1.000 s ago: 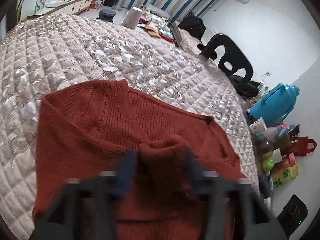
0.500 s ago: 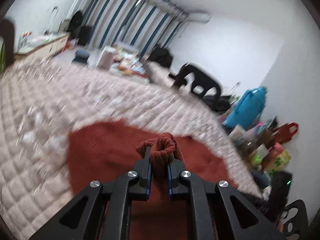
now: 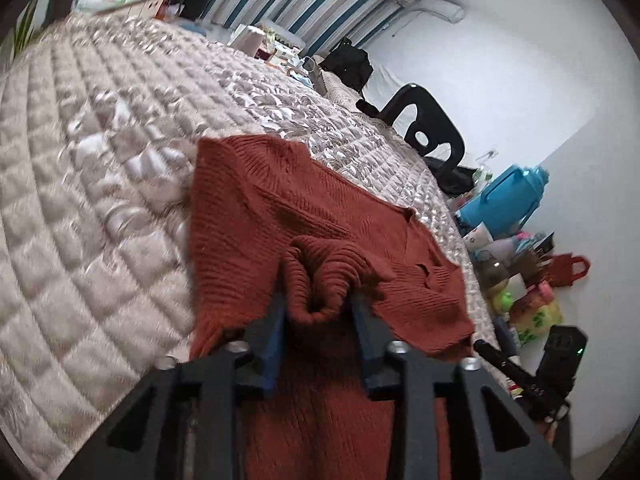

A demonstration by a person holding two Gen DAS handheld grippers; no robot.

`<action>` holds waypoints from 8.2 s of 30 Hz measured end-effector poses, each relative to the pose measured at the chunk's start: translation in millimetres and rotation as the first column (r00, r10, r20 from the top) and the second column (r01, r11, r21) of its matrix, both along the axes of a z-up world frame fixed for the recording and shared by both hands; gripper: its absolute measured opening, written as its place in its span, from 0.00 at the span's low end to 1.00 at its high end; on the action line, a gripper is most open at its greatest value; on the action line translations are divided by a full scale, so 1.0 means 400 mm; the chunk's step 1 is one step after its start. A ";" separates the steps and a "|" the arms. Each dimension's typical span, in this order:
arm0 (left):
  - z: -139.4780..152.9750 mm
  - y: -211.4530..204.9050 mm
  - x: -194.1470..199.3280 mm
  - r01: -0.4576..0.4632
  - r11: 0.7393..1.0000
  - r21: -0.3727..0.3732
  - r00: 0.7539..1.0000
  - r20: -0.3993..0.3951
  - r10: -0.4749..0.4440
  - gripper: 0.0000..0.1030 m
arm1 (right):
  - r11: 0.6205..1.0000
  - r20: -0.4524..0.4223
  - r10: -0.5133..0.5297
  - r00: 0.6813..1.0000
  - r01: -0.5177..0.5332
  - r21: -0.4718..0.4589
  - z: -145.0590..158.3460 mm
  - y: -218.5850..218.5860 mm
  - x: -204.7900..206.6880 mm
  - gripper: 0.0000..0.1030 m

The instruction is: Fold small clothes

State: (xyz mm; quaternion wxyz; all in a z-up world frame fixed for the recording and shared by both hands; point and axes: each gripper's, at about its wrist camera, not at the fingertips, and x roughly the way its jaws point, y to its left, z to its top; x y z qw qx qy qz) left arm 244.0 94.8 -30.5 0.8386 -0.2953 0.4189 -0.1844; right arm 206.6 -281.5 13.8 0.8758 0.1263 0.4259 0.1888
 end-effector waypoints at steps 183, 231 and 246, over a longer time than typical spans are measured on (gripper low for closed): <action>0.047 0.112 -0.591 -0.147 0.954 -0.263 0.970 0.152 0.192 0.07 | 0.815 0.188 0.063 0.980 -0.160 0.557 0.045 -0.157 -0.473 0.07; -0.044 0.060 -0.335 -0.093 0.937 -0.337 0.994 -0.092 0.065 0.35 | 0.868 -0.141 0.278 0.950 -0.186 0.461 -0.064 0.020 -0.154 0.31; -0.016 0.143 -0.422 -0.250 0.947 -0.200 0.967 -0.002 0.255 0.47 | 0.906 -0.021 0.009 1.000 0.001 0.424 -0.006 -0.098 -0.218 0.40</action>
